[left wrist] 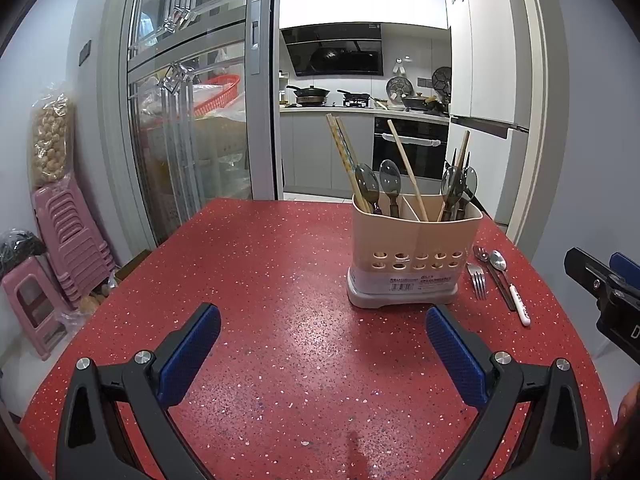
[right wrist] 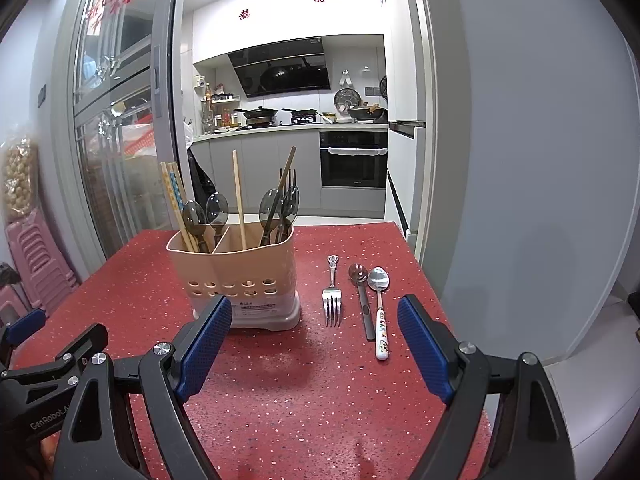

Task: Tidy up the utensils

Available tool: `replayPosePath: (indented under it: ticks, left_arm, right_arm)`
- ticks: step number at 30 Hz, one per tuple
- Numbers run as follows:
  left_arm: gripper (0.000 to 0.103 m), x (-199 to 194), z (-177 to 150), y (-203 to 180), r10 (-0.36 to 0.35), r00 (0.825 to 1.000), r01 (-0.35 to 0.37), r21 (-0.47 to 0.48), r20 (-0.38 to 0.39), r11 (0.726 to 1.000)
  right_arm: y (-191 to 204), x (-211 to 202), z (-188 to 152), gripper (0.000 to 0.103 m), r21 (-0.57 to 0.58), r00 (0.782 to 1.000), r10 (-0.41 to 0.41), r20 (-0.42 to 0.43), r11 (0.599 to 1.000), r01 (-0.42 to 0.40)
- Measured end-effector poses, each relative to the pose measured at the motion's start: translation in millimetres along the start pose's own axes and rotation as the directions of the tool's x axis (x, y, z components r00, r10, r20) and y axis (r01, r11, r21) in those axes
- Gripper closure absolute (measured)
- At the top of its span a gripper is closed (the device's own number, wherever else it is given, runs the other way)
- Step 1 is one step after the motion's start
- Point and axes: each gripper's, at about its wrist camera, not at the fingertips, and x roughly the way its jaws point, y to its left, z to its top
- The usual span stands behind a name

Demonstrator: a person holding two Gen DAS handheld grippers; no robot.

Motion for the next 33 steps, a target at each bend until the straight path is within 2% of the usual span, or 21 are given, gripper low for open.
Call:
replayPosePath:
  ticks: [33]
  left_arm:
    - [0.0,2.5,0.5,-2.7,-0.017,1.0,0.017,-0.001,-0.011,1.0]
  right_arm:
    - [5.4,2.1,0.4,0.016,0.005,1.0,0.028,-0.004,1.0,-0.028]
